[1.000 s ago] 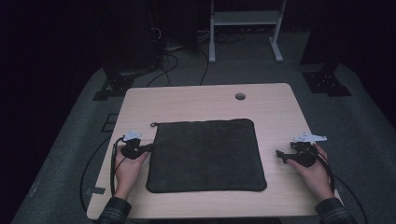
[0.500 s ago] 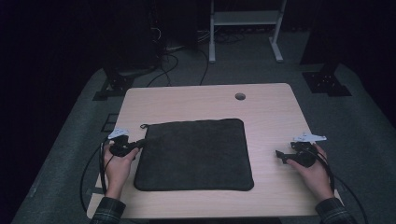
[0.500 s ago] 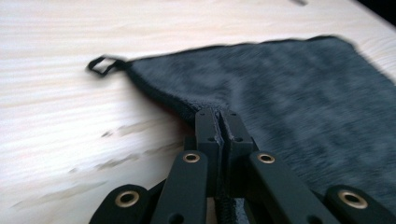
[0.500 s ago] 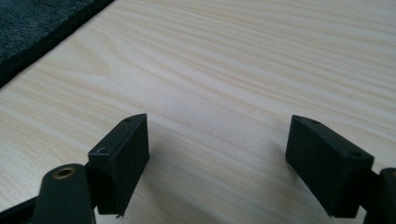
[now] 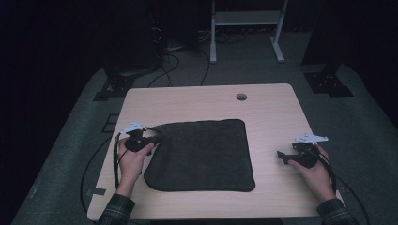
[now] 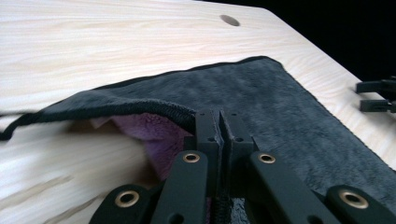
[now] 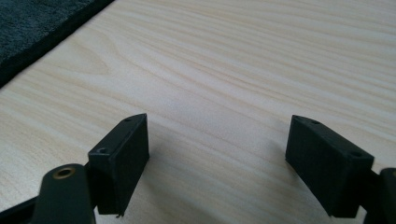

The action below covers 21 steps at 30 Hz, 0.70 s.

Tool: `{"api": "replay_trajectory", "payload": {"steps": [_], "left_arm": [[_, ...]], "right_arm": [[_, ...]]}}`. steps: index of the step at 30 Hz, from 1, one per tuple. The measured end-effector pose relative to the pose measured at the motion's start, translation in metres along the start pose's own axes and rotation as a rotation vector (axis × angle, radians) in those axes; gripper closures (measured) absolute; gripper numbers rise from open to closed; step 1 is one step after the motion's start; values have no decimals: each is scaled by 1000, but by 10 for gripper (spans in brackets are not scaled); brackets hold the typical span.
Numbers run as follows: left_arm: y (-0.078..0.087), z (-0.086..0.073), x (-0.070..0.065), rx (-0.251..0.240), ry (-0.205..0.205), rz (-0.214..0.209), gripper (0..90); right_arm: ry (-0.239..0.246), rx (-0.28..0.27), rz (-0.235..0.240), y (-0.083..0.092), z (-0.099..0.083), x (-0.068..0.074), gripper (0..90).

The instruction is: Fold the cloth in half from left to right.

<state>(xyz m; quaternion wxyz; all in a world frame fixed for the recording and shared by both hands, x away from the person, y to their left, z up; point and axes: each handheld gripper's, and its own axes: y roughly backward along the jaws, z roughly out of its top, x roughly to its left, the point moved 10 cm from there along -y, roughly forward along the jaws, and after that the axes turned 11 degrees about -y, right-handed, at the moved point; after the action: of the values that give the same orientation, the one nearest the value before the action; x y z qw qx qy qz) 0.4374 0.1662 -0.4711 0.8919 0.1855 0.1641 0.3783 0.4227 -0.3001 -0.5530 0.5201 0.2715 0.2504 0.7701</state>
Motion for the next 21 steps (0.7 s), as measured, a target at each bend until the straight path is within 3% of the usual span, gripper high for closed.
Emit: {"api": "replay_trajectory", "payload": {"steps": [11, 21], "left_arm": [[-30, 14, -31, 7, -53, -92, 875], [-56, 21, -56, 13, -70, -160, 874]], "right_arm": [[0, 0, 0, 0, 0, 0, 203], [0, 0, 0, 0, 0, 0, 203]]}}
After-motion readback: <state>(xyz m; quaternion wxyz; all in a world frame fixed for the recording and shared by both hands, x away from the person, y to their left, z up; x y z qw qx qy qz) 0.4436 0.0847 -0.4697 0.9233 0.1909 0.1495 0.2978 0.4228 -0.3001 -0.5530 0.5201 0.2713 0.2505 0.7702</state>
